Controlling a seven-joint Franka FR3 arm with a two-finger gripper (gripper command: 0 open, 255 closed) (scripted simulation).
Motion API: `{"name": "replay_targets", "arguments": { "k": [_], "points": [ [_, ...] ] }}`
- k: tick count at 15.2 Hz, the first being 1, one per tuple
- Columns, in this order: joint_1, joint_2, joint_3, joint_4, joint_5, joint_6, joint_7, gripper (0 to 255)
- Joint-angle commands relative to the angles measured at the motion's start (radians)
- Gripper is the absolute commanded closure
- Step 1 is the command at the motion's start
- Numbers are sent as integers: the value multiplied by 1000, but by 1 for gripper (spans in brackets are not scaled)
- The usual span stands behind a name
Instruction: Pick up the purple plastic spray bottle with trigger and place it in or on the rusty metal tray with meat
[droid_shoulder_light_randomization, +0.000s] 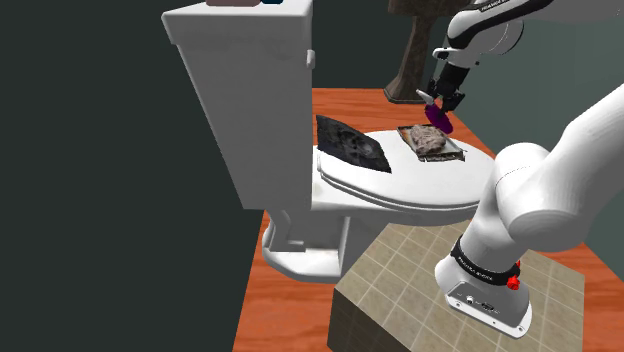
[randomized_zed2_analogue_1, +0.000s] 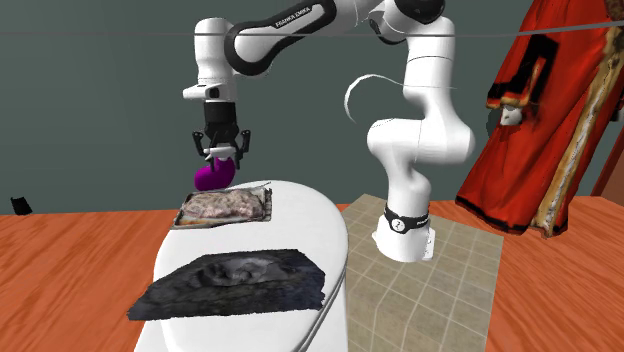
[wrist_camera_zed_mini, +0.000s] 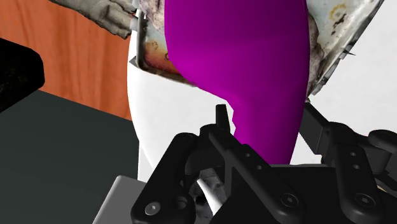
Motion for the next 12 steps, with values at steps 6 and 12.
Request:
{"name": "replay_targets", "arguments": {
  "k": [6,12],
  "points": [
    [69,57,-100,-52,38,101,-45,255],
    [77,62,-109,-56,42,109,-49,255]
  ]
}}
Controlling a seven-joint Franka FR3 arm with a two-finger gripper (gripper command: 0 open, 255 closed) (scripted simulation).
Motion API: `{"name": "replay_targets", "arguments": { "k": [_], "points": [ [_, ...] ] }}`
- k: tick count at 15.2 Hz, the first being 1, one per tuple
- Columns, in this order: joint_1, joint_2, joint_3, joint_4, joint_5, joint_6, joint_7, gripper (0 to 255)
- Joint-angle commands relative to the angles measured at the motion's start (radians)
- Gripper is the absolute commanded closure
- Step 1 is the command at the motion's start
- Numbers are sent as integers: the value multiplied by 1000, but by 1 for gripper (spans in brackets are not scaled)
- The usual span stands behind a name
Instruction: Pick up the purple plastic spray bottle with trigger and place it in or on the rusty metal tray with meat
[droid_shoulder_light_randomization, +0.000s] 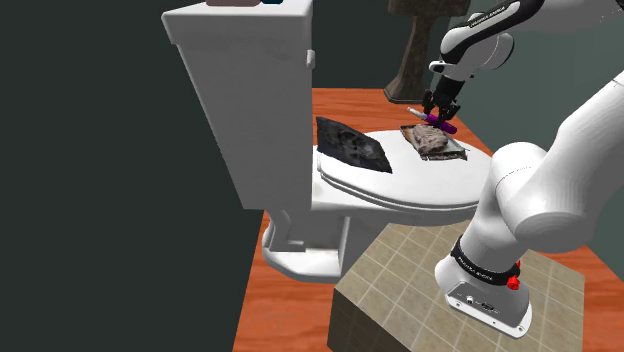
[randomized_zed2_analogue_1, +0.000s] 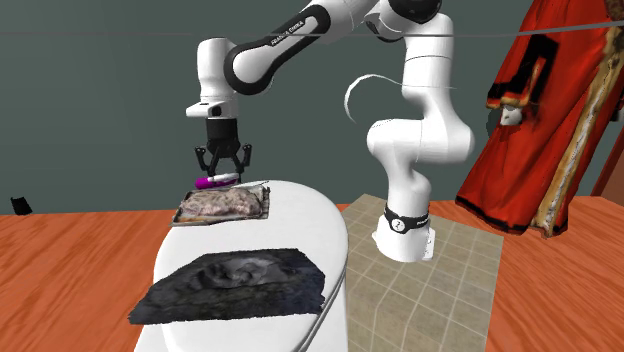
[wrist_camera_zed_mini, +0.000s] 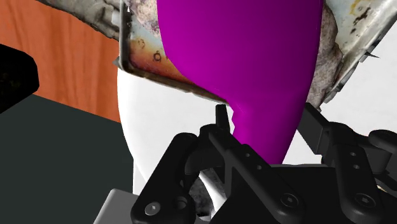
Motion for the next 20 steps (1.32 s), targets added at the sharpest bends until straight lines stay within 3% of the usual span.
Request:
{"name": "replay_targets", "arguments": {
  "k": [1,2,3,8,12,20],
  "points": [
    [0,0,0,0,0,0,0,255],
    [0,0,0,0,0,0,0,255],
    [0,0,-1,0,0,0,0,0],
    [0,0,-1,0,0,1,0,0],
    [-91,-68,113,78,-46,-136,38,0],
    [-91,-68,113,78,-45,-136,38,0]
  ]
}}
